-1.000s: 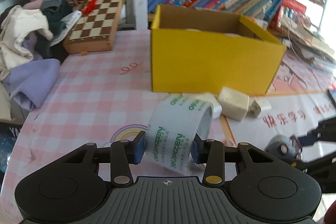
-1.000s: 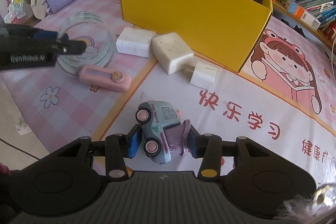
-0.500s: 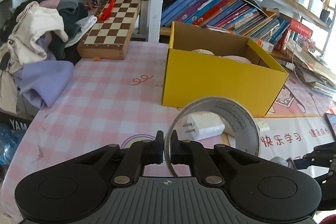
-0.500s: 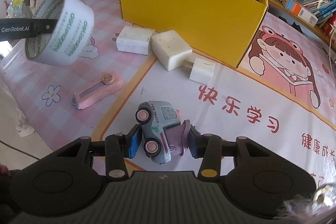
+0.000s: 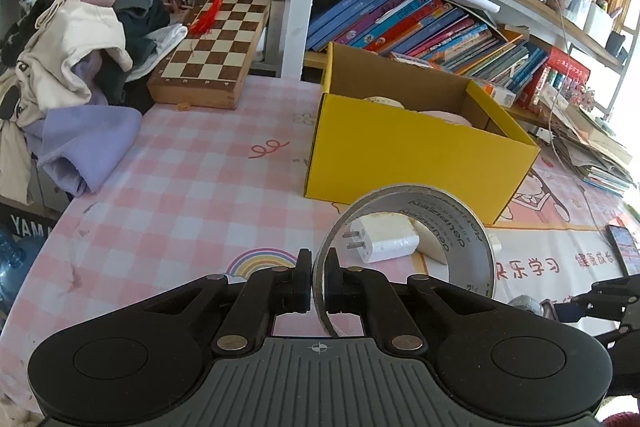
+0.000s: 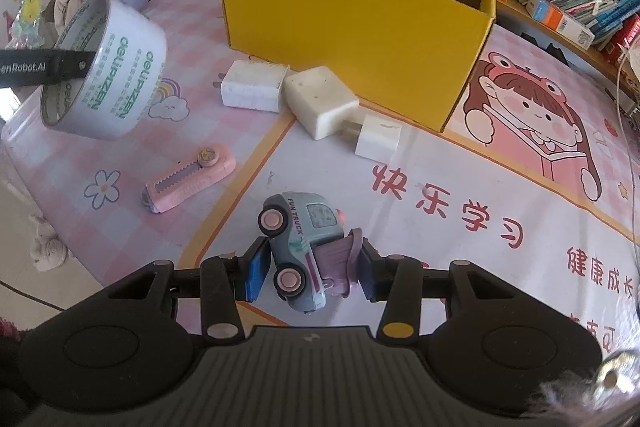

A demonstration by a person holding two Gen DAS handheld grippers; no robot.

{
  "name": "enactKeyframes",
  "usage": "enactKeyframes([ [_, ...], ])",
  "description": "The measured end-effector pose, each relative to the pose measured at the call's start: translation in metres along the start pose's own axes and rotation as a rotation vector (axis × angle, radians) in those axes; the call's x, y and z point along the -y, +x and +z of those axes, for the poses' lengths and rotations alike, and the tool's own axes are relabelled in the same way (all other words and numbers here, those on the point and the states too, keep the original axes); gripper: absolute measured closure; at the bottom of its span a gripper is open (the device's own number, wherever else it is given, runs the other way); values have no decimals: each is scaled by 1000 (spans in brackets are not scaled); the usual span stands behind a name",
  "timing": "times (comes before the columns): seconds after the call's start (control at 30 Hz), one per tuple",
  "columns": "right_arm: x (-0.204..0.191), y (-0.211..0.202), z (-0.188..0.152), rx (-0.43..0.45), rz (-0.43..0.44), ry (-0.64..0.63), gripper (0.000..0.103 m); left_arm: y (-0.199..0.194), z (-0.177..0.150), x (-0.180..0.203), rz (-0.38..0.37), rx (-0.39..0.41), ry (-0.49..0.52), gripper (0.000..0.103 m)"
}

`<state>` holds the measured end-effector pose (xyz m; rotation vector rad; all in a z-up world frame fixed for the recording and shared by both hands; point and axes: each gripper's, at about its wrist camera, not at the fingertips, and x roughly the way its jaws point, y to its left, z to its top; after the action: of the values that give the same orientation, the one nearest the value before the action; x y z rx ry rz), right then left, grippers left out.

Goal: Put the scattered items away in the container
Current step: 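Carry the tape roll with the left tool while the right tool carries the car over the box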

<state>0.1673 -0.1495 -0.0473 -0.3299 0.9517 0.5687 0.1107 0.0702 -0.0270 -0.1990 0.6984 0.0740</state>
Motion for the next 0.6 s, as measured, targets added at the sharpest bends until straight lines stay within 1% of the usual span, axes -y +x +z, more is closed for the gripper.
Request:
enactKeyframes([
  [0.07, 2, -3, 0, 6, 1, 14, 60, -1, 0, 0, -10, -2, 5, 99],
  [0.27, 7, -16, 4, 27, 9, 53, 60, 1, -3, 4, -69, -59, 39, 98],
  [0.43, 9, -27, 8, 39, 21, 67, 60, -2, -1, 11, -110, -52, 76, 98],
  [0.6, 5, -38, 16, 56, 34, 40, 60, -4, 5, 17, -143, -38, 94, 98],
])
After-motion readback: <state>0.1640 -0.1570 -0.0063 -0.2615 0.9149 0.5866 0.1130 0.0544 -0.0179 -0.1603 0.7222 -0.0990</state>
